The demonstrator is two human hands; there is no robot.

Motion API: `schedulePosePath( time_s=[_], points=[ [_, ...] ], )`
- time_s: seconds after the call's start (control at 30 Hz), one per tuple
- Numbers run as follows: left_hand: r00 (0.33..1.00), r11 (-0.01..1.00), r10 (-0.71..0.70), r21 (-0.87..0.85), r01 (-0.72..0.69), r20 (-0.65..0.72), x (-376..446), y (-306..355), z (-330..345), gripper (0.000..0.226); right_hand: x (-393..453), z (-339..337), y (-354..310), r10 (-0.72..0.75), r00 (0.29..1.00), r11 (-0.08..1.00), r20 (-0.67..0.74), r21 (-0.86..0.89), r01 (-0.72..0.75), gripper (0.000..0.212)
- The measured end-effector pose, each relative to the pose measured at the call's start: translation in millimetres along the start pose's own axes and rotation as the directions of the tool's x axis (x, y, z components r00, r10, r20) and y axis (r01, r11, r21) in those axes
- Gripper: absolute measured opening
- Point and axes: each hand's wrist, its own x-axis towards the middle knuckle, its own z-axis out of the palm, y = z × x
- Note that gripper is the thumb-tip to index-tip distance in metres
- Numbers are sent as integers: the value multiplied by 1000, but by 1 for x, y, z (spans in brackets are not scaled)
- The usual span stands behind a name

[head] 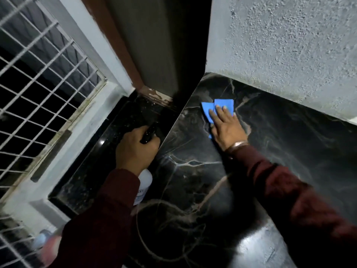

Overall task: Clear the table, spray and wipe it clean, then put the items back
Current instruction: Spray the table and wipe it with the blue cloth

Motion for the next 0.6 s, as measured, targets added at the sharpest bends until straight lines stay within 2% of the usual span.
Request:
schedulePosePath(
  time_s=[0.03,0.1,0.17,0.23,0.3,0.33,0.4,0.47,0.5,0.57,0.6],
  points=[
    [1000,1000,2,-3,-2,-8,-2,-2,-2,29,14,-1,-17,59,998,998,12,12,-59,54],
    [999,1000,3,-10,-3,-33,-7,-6,-7,32,20,8,-67,30,999,1000,43,-4,-30,58],
    [999,1000,9,-14,-9,-52,-12,-8,-9,32,-4,23,-113,-162,984,986,77,-36,165,61],
    [997,1000,9,-6,-9,-78,-16,-10,-12,25,-58,40,-144,-369,925,929,94,11,370,60],
    [997,1000,4,-2,-4,-82,-21,-15,-16,20,-108,45,-143,-510,851,860,123,54,507,56],
    [997,1000,9,-2,-9,-70,-23,-16,-19,21,-122,42,-130,-530,832,847,163,44,530,56],
    [999,1000,8,0,-8,-43,-26,-21,-24,19,-117,31,-92,-453,883,886,127,-48,461,57],
    [999,1000,11,-1,-11,-30,-30,-27,-29,18,-90,19,-51,-228,973,969,21,-93,229,57],
    [999,1000,20,-7,-20,-28,-31,-29,-31,19,-75,12,-38,-93,996,994,-11,-61,92,58],
    [999,999,33,-5,-33,-23,-34,-34,-35,19,-56,3,-48,92,996,995,-19,-28,-93,58],
    [999,999,38,4,-38,-22,-35,-36,-37,18,-53,8,-66,113,993,993,-39,-34,-114,58]
  ],
)
